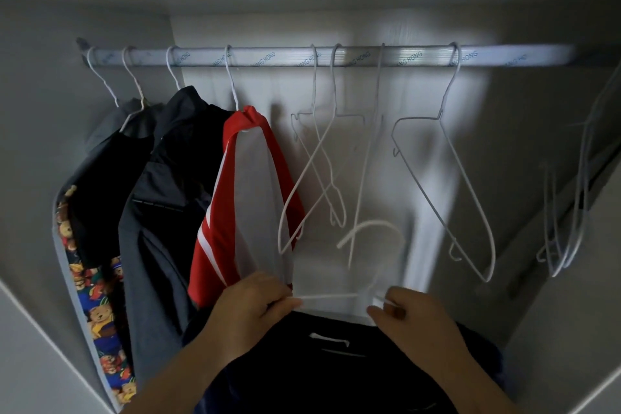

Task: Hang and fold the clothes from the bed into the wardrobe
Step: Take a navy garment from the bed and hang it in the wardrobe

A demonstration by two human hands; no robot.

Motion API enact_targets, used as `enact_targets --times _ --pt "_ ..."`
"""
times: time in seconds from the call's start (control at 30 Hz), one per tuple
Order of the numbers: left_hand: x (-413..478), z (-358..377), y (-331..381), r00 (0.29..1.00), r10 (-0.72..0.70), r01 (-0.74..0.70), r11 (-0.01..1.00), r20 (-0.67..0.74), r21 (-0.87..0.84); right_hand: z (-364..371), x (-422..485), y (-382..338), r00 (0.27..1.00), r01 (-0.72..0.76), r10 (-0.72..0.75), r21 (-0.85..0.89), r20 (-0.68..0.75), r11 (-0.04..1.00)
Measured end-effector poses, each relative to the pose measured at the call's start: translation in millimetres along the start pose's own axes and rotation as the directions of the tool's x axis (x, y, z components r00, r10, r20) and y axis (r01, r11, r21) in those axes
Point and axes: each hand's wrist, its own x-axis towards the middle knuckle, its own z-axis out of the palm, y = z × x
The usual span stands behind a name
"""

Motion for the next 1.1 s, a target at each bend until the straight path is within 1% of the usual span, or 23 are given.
enact_targets --times 0.07,0.1,0.13,0.2,0.27,0.33,0.4,0.5,0.57,0.63,0.67,0.77,0.9,1.03,1.1 --pt "1.4 4.7 2.4 0.997 0.019 -0.019 1.0 0.079 -0.004 2.5 1.1 -5.6 0.997 0.011 -0.011 0.006 0.079 1.0" --pt "3.4 5.3 2.8 0.991 0.005 -0.001 1.0 0.131 -0.032 3.8 2.7 -4.4 0.995 -0.002 -0.001 0.026 0.103 1.0" --pt "5.4 4.9 2.7 0.981 -0.03 0.046 0.995 0.193 -0.083 4.8 2.1 -3.4 0.994 -0.02 0.015 0.042 0.11 0.999" --pt "9.8 0.8 -1.3 0.948 -0.131 0.198 0.956 0.29 -0.217 6.3 0.9 -1.3 0.991 -0.057 0.051 0.049 0.125 0.997" --pt "13.7 -3.8 -8.7 0.921 -0.247 0.341 0.884 0.303 -0.318 9.7 0.0 0.2 0.983 -0.096 0.09 0.032 0.159 0.995" --pt "19.1 -4.6 -18.8 0.901 -0.35 0.423 0.839 0.256 -0.342 11.9 0.7 -1.7 0.978 -0.129 0.127 0.003 0.168 0.992" --pt "23.1 -4.1 -32.1 0.868 -0.467 0.496 0.795 0.17 -0.349 13.6 2.4 -6.4 0.97 -0.15 0.155 -0.037 0.189 0.988" --pt "25.5 -8.6 -51.8 0.776 -0.628 0.59 0.692 0.056 -0.416 19.2 5.5 -15.3 0.954 -0.201 0.216 -0.087 0.21 0.976" --pt "24.9 -17.7 -64.3 0.694 -0.719 0.613 0.623 -0.047 -0.485 24.9 8.3 -23.1 0.949 -0.233 0.249 -0.102 0.195 0.967" --pt "23.1 -26.9 -75.0 0.619 -0.773 0.611 0.585 -0.14 -0.534 30.0 10.0 -30.8 0.943 -0.254 0.268 -0.09 0.199 0.963" --pt "21.8 -31.4 -80.2 0.598 -0.784 0.609 0.581 -0.169 -0.54 32.6 10.4 -36.1 0.937 -0.269 0.28 -0.08 0.21 0.96" --pt "20.3 -42.7 -89.6 0.584 -0.789 0.632 0.59 -0.192 -0.503 37.3 13.2 -51.1 0.915 -0.33 0.322 -0.009 0.244 0.944" --pt "21.6 -58.5 -102.6 0.56 -0.812 0.726 0.577 -0.165 -0.374 39.0 13.8 -68.3 0.884 -0.409 0.381 0.054 0.272 0.911" --pt "22.1 -64.4 -115.9 0.589 -0.802 0.776 0.596 -0.1 -0.204 46.7 12.4 -85.3 0.862 -0.478 0.434 0.134 0.262 0.868" --pt "24.3 -64.9 -121.6 0.609 -0.792 0.782 0.609 -0.047 -0.13 54.3 11.3 -101.8 0.849 -0.493 0.423 0.184 0.316 0.85"
